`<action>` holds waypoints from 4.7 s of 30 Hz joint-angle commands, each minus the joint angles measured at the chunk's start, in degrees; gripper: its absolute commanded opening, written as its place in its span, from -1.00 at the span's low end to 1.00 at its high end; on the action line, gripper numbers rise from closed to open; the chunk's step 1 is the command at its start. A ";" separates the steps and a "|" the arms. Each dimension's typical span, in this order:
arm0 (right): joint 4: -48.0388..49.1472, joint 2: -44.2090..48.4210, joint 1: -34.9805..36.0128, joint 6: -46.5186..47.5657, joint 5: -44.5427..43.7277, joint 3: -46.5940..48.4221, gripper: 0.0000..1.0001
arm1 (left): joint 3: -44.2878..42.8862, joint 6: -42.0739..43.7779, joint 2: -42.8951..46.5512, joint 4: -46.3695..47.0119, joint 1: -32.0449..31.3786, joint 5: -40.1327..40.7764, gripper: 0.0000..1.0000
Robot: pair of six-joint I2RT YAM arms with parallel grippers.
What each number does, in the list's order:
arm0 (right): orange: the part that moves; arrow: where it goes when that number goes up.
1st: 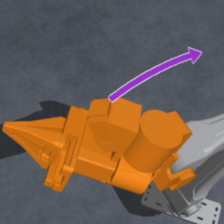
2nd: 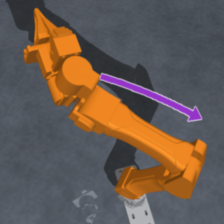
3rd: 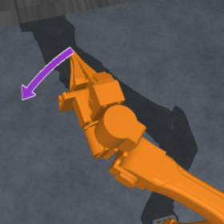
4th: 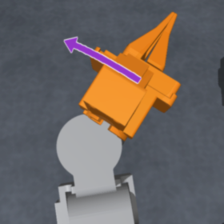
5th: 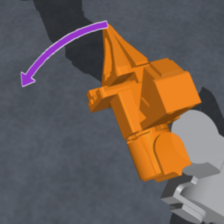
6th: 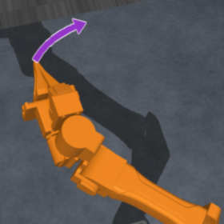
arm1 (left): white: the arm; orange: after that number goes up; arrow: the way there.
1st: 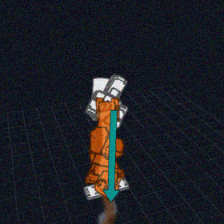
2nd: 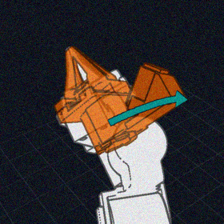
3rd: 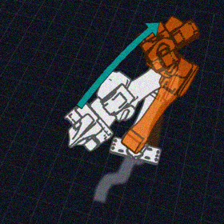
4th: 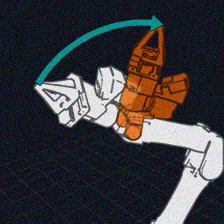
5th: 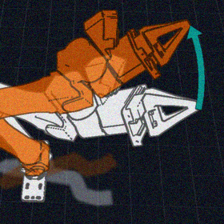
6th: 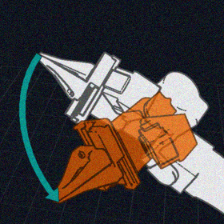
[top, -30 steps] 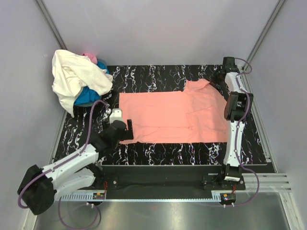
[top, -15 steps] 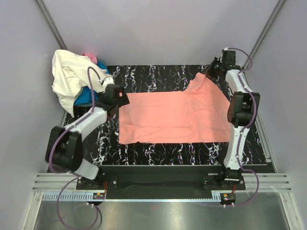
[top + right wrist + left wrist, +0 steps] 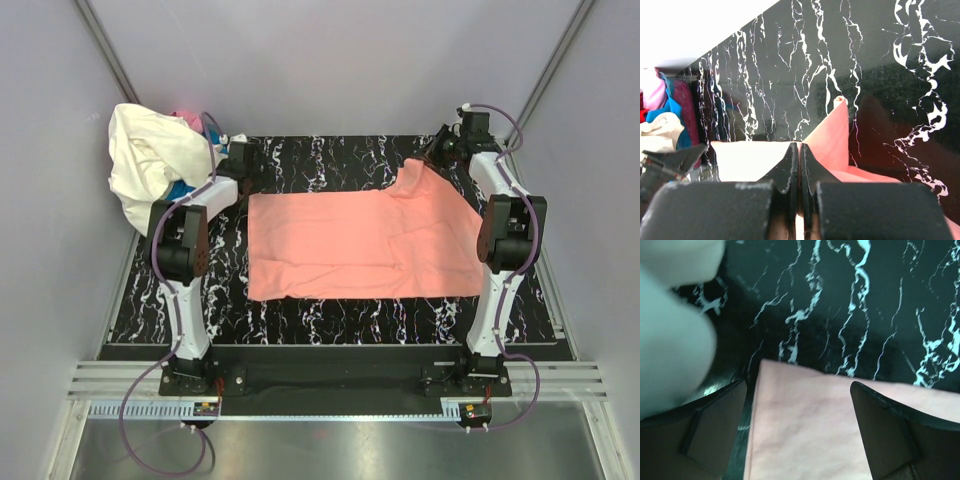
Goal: Fold and stack the t-shirts
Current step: Fold the tshirt
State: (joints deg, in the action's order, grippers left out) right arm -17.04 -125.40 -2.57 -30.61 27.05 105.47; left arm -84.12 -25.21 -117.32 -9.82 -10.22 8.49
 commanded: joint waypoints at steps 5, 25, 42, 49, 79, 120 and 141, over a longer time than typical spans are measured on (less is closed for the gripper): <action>3.15 4.03 0.11 2.31 3.01 -1.06 -1.00 | -8.43 1.04 -5.81 -5.73 0.73 0.90 0.80; 2.71 2.53 -0.77 2.75 4.33 -0.35 -1.00 | -13.79 -3.35 -12.32 -12.85 -0.33 2.05 0.31; 2.53 0.16 -3.05 7.76 9.34 0.62 -1.00 | -9.59 -0.89 -6.90 -7.24 -0.33 -0.14 -1.00; 7.28 4.20 -3.67 7.15 11.71 -5.44 -1.00 | 1.65 1.04 4.18 -0.11 -0.33 -1.11 -1.00; 12.82 28.90 -6.74 7.06 -6.48 -37.00 -1.00 | 28.48 2.18 27.58 9.56 -0.33 -2.16 -1.00; 6.68 41.21 -12.11 0.74 -22.29 -51.06 -1.00 | 36.04 4.48 31.36 12.04 -2.00 -4.80 -0.88; 11.92 47.61 -15.38 -6.65 -15.81 -59.32 0.46 | 40.09 0.95 36.83 12.37 -4.10 -0.66 0.33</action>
State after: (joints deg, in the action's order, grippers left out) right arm -11.27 -81.30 -19.73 -36.40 4.54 47.55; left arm -41.30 -24.49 -77.97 -1.43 -12.99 8.80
